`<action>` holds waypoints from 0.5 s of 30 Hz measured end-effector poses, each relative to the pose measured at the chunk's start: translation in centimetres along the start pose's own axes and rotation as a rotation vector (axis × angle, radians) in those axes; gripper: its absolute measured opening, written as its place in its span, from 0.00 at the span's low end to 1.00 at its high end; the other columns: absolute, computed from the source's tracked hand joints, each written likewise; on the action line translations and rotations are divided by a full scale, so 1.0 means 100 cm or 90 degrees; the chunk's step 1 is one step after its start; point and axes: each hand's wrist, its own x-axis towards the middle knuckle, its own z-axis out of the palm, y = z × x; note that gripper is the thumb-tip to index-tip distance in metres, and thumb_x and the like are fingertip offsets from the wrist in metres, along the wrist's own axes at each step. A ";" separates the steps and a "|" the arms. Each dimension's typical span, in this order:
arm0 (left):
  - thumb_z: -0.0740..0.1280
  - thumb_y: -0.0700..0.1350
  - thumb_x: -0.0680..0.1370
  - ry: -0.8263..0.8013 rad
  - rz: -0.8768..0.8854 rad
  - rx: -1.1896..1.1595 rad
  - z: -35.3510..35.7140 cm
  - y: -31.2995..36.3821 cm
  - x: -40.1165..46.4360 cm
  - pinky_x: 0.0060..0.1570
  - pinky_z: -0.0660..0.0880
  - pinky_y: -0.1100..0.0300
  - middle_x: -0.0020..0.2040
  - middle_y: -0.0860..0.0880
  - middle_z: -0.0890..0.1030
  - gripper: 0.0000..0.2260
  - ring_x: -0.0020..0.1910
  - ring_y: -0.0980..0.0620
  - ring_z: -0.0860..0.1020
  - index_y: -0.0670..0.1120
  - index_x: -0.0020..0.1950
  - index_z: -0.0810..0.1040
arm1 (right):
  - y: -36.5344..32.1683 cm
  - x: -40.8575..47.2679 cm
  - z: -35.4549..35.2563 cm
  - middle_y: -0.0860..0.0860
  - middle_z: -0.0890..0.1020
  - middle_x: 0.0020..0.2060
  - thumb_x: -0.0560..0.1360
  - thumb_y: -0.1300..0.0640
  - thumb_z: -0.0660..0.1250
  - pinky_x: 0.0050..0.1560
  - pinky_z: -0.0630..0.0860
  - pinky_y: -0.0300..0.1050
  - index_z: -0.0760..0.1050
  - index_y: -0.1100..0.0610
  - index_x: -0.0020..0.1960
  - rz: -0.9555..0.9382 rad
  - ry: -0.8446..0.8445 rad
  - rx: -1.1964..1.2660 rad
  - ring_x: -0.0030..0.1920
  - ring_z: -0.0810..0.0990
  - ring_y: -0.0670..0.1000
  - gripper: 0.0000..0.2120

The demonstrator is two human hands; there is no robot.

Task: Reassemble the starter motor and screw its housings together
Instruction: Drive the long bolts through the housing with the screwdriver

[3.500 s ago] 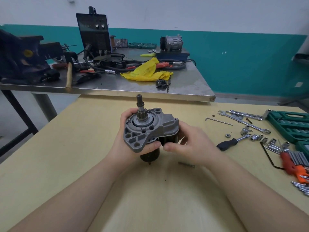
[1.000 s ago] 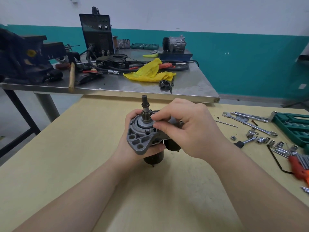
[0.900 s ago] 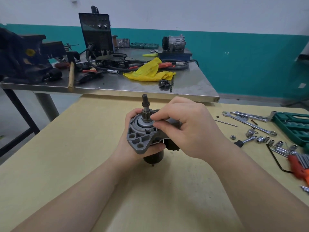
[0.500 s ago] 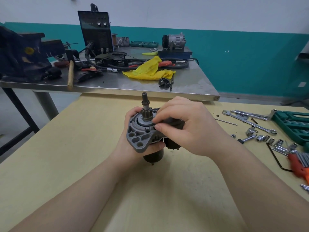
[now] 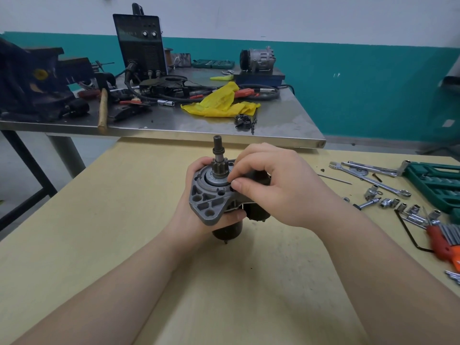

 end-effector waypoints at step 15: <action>0.82 0.49 0.63 -0.050 -0.033 -0.098 0.001 0.016 0.002 0.66 0.74 0.69 0.66 0.69 0.78 0.44 0.69 0.62 0.77 0.55 0.73 0.62 | 0.085 0.000 -0.053 0.46 0.84 0.43 0.78 0.47 0.67 0.46 0.80 0.48 0.82 0.48 0.50 0.400 0.109 -0.291 0.45 0.83 0.53 0.08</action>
